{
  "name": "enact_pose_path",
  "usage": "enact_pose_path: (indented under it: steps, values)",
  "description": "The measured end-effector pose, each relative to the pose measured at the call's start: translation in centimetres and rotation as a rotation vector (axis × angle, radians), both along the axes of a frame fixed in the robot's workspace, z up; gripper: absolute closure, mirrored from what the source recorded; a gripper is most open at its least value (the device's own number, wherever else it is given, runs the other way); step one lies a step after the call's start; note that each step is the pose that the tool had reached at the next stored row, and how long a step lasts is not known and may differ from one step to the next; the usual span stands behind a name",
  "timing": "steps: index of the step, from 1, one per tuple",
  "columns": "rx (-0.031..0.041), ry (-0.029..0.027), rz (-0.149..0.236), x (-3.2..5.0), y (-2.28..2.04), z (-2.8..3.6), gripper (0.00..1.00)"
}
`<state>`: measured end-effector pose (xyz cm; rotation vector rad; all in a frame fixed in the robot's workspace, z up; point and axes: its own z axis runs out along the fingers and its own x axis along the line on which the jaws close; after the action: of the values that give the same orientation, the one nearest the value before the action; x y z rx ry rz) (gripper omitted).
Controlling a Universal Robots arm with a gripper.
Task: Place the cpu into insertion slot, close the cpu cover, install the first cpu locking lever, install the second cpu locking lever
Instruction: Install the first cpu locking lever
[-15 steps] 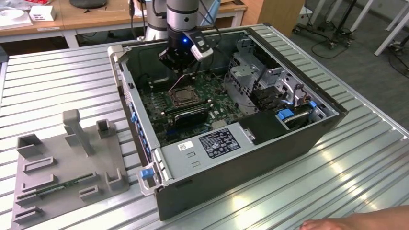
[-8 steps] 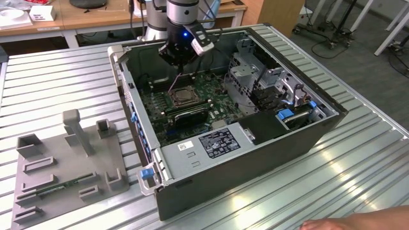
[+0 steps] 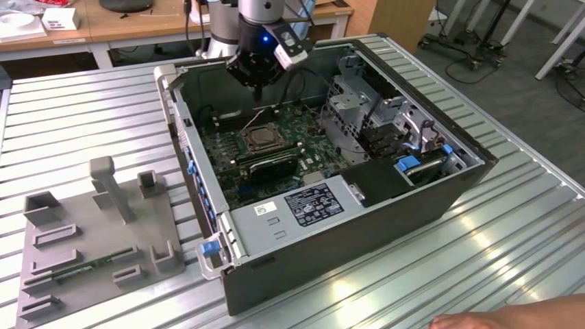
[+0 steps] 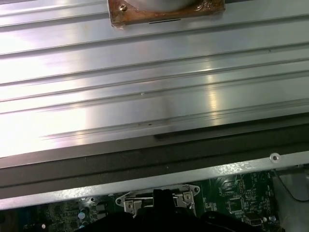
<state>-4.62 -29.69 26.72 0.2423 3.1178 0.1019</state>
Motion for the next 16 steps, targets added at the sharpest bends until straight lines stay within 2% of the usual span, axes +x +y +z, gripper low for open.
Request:
enact_pose_path:
  steps: [3,8,12,16]
  values:
    - [0.0,0.0,0.0,0.0,0.0,0.4,0.89]
    - [0.0,-0.0002,0.0,-0.07,-0.06,0.35,0.89]
    - [0.0,-0.0006,0.0,-0.24,-0.17,-0.05,0.89]
    - [0.0,-0.001,0.0,-0.53,-0.28,-0.75,0.89]
